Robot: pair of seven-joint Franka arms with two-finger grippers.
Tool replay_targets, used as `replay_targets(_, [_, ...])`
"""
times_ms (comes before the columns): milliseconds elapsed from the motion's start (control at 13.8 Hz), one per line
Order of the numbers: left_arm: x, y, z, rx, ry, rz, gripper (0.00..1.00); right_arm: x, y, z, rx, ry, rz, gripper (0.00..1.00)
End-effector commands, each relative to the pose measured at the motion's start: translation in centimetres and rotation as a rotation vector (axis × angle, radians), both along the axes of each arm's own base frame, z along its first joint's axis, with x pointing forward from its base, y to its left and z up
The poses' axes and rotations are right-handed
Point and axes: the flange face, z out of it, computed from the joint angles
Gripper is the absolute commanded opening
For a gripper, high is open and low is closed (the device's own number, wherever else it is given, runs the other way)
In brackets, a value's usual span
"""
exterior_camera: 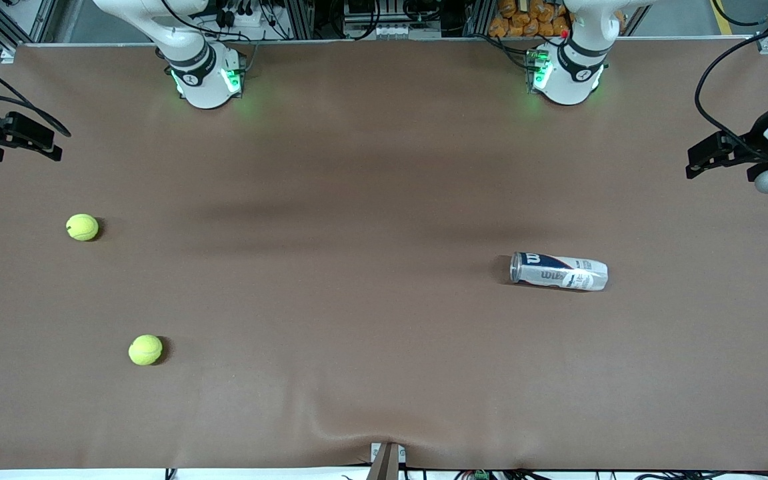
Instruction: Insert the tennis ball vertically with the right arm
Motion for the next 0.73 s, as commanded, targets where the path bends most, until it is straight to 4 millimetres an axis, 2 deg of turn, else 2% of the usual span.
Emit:
replay_targets(0, [0.15, -0.03, -0.05, 0.020, 0.017, -0.005, 1.00, -0.34, -0.10, 0.33, 0.009, -0.001, 0.005, 1.00])
replay_targets(654, [0.06, -0.04, -0.80, 0.022, 0.031, 0.003, 1.00, -0.31, -0.11, 0.24, 0.007, 0.002, 0.005, 1.00])
